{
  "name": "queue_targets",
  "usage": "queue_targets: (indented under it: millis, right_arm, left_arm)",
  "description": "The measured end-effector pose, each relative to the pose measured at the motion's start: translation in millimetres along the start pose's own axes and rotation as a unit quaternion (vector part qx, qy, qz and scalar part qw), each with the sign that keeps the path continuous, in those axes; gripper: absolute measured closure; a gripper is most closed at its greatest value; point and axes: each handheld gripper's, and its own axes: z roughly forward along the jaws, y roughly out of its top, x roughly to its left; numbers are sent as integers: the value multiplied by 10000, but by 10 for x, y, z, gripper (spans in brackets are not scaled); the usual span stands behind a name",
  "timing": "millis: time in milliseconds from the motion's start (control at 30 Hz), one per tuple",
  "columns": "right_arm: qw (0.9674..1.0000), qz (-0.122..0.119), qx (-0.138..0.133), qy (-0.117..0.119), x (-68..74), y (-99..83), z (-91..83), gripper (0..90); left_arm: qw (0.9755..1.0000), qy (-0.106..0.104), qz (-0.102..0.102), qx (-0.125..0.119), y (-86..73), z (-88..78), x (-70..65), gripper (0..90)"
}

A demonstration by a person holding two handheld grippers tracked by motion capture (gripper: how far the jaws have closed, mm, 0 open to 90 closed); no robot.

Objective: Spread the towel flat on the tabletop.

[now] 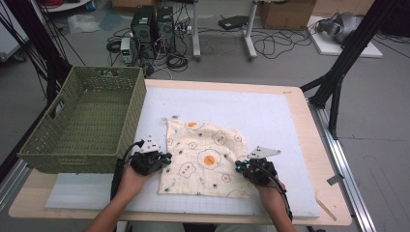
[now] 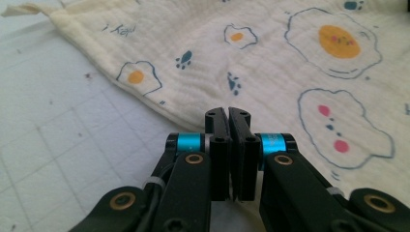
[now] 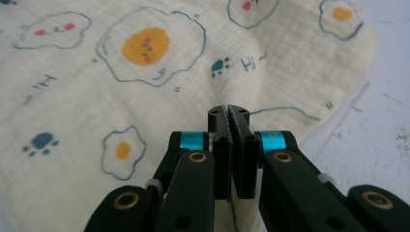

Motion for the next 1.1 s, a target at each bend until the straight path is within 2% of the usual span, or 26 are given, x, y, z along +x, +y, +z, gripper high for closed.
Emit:
queue_targets:
  millis: [67, 200, 300, 367, 433, 500, 567, 633, 733, 833, 867, 967, 1100]
  right_arm:
    - [9999, -9, -43, 144, 31, -18, -58, 885]
    - [9996, -48, -68, 286, 115, -69, -194, 886]
    - [9992, -98, 43, 395, 173, -113, -239, 885]
    - [9990, -145, 163, 380, 205, -148, -244, 885]
    - [9991, -142, 145, 373, 204, -163, -248, 877]
    - [9992, -115, 47, 375, 188, -141, -257, 815]
    - [9991, -31, -144, 389, 158, -107, -267, 712]
    - [9988, 38, -302, 377, 127, -66, -281, 663]
    - [9987, 2, -472, 210, 48, 16, -265, 590]
    - [9979, 138, -635, 27, -77, 111, -210, 486]
    - [9976, 207, -661, -24, -129, 143, -180, 482]
    - [9972, 440, -518, -316, -289, 230, -55, 476]
    - [9961, 385, -280, -745, -461, 314, 149, 465]
  left_arm:
    - [10000, -48, 17, 19, -12, -34, -31, 870]
    - [9999, -121, 86, 89, -73, -106, -82, 869]
    - [9996, -181, 123, 162, -105, -157, -110, 869]
    - [9995, -233, 155, 163, -128, -181, -133, 869]
    - [9995, -251, 157, 122, -139, -188, -146, 862]
    - [9996, -234, 106, 71, -127, -184, -132, 814]
    - [9998, -210, -39, -44, -109, -183, -96, 689]
    - [9994, -220, -145, -225, -96, -191, -57, 653]
    - [9984, -179, -316, -427, -59, -192, 3, 564]
    - [9972, -139, -495, -539, -21, -166, 58, 493]
    - [9970, -111, -538, -547, -13, -148, 69, 469]
    - [9968, -59, -585, -545, 3, -99, 88, 430]
    - [9960, -68, -630, -625, 19, -99, 108, 429]
